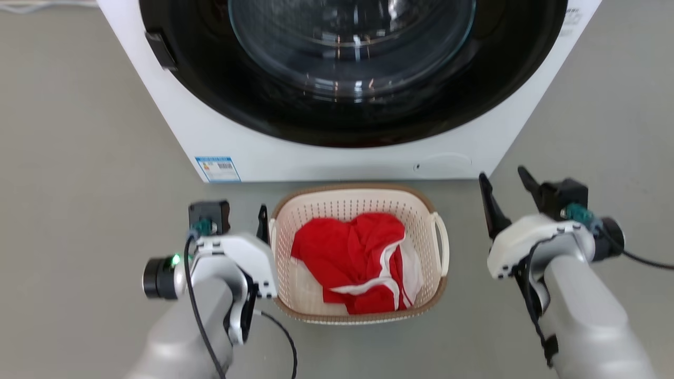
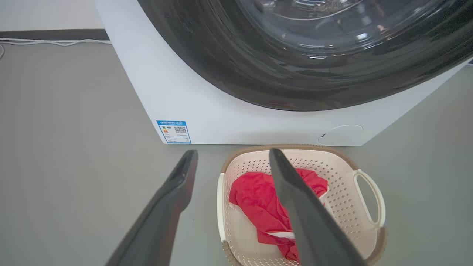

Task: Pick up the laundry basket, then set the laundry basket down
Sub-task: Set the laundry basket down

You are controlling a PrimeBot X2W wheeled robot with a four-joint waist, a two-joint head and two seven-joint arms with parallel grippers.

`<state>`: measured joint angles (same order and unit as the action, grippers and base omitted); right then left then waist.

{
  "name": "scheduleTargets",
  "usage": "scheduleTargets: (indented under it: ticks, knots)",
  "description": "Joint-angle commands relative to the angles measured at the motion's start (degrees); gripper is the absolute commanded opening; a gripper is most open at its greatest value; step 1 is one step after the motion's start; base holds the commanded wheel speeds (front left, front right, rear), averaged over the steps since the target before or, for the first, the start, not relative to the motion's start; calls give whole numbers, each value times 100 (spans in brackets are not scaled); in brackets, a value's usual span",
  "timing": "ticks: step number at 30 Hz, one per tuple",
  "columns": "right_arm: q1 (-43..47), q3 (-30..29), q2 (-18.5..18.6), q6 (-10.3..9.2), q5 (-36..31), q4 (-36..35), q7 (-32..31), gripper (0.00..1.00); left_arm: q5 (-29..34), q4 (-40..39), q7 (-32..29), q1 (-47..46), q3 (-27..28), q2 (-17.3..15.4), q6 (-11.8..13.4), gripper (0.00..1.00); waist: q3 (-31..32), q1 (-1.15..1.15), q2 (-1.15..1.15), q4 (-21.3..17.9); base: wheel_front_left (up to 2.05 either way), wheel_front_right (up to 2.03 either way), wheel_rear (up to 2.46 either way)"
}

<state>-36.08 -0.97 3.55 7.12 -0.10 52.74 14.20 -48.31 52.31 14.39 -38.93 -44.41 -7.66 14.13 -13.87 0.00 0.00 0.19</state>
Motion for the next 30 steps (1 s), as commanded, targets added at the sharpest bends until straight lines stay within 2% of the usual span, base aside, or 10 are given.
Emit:
scheduleTargets:
  ticks: [1, 9, 20, 30]
  knots:
    - [256, 120, -68, 36, -93, -250, 80, 100, 202, -294, 61, 215, 319, -158, 70, 100, 322, 0, 0, 33, 0, 0, 0]
    - [966, 115, -68, 36, -162, -756, 78, 100, 706, -995, 61, 1160, 964, -316, 125, 100, 920, 0, 0, 42, 0, 0, 0]
    - [1791, 114, -68, 36, -150, -1385, -68, 100, 1070, -1904, 61, 2154, 1930, -382, 204, 100, 1379, 0, 0, -30, 0, 0, 0]
    - [2484, 14, -68, 36, -128, -2201, -232, 100, 1393, -2894, 61, 3092, 2761, -349, 212, 100, 1531, 0, 0, -112, 0, 0, 0]
